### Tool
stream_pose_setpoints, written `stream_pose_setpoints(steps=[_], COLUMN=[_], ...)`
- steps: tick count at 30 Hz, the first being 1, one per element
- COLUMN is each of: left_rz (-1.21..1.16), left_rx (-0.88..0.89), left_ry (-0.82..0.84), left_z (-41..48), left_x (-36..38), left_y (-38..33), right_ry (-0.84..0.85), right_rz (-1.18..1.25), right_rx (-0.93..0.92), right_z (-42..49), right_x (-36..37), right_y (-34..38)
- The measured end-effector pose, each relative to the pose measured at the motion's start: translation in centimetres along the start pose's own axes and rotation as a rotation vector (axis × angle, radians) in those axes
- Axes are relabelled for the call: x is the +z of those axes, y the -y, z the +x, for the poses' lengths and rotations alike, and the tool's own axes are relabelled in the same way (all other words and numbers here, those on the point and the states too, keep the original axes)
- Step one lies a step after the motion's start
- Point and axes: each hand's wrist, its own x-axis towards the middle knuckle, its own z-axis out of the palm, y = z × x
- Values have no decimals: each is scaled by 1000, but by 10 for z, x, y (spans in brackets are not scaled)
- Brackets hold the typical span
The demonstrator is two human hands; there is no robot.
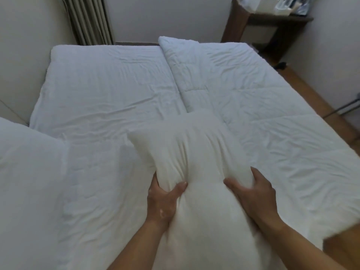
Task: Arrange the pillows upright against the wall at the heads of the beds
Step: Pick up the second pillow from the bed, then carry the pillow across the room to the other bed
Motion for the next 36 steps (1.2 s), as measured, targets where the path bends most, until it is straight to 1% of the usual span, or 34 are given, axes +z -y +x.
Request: stream_pose_setpoints(steps=[4,8,15,22,26,29,36], left_rz=[161,266,420,574,613,625,620], left_rx=[118,207,331,429,459,451,422], left_ry=[126,222,345,550,686,784,987], left_z=[-33,-79,-175,-246,-275,-290,-303], left_x=[37,88,205,330,400,454,596], left_y=[-21,-33,-33,-32,-31,-29,-26], right_ry=[-91,-181,-344,-508,-607,-644,-761], right_rz=[125,237,409,570,548,514,472], right_rx=[71,130,230,324,398,445,558], right_z=[-28,-48,-79,-109,-114,-109,-63], right_x=[-53,-106,-204,-296,-337,-365,-434], right_y=[-42,-94,-211,-303,-346,-376,-437])
